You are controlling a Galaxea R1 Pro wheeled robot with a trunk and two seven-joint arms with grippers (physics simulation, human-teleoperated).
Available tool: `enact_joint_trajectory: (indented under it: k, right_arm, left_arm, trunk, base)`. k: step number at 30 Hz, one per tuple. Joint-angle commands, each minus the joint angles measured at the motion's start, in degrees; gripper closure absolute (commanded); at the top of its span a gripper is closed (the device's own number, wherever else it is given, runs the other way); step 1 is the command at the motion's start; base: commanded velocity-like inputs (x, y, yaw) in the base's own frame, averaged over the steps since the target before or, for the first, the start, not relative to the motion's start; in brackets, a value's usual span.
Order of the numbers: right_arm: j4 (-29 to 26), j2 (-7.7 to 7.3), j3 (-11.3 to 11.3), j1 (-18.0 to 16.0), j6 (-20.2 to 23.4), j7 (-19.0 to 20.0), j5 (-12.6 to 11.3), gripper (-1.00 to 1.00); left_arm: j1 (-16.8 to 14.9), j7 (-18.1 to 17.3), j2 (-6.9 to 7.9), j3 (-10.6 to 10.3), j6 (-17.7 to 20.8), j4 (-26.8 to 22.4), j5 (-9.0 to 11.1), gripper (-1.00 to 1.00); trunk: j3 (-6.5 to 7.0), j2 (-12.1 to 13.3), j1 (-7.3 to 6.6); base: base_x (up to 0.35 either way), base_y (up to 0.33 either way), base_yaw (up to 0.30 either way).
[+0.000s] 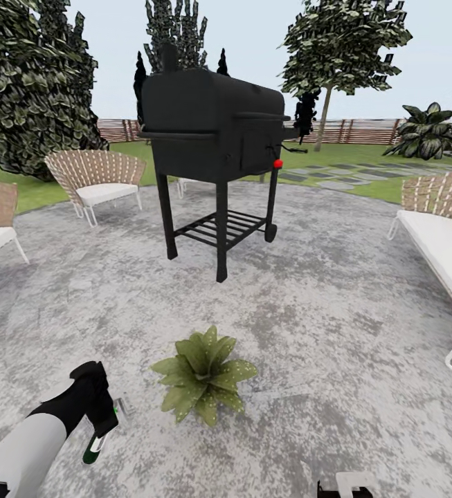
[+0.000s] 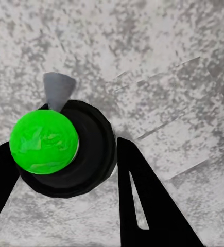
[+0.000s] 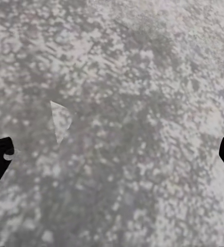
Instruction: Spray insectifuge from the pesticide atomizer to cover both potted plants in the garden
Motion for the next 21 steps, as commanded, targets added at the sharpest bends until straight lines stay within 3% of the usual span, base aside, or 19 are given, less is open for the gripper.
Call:
enact_joint_trajectory:
  k: [1,8,13,21]
  right_arm:
    - [0.05,0.0,0.49,-0.04,-0.19,-0.15,-0.46,-1.0]
    - [0.05,-0.06,0.43,-0.04,-0.15,-0.16,-0.46,-1.0]
    - [0.03,-0.05,0.42,-0.04,-0.18,-0.2,-0.47,-1.0]
    - [-0.07,0.09,0.41,-0.04,-0.19,-0.23,-0.5,-1.0]
  left_arm:
    - [0.0,-0.25,-0.02,-0.32,0.47,0.04,0.06,1.0]
    - [0.28,-0.49,-0.46,-0.49,0.36,1.21,0.43,1.0]
    - [1.02,-0.09,-0.43,-0.51,0.29,3.89,0.21,1.0]
    - [2.37,0.01,0.28,0.56,0.32,4.02,0.2,1.0]
  trunk:
    - [-0.02,-0.02,0.01]
    - [0.15,-0.02,0.01]
    - [0.15,-0.02,0.01]
    - [0.16,-0.02,0.01]
  base:
    - [0.255,0.245,-0.227]
    - [0.253,0.101,-0.237]
    - [0.015,0.003,-0.214]
    - [-0.081,0.06,-0.035]
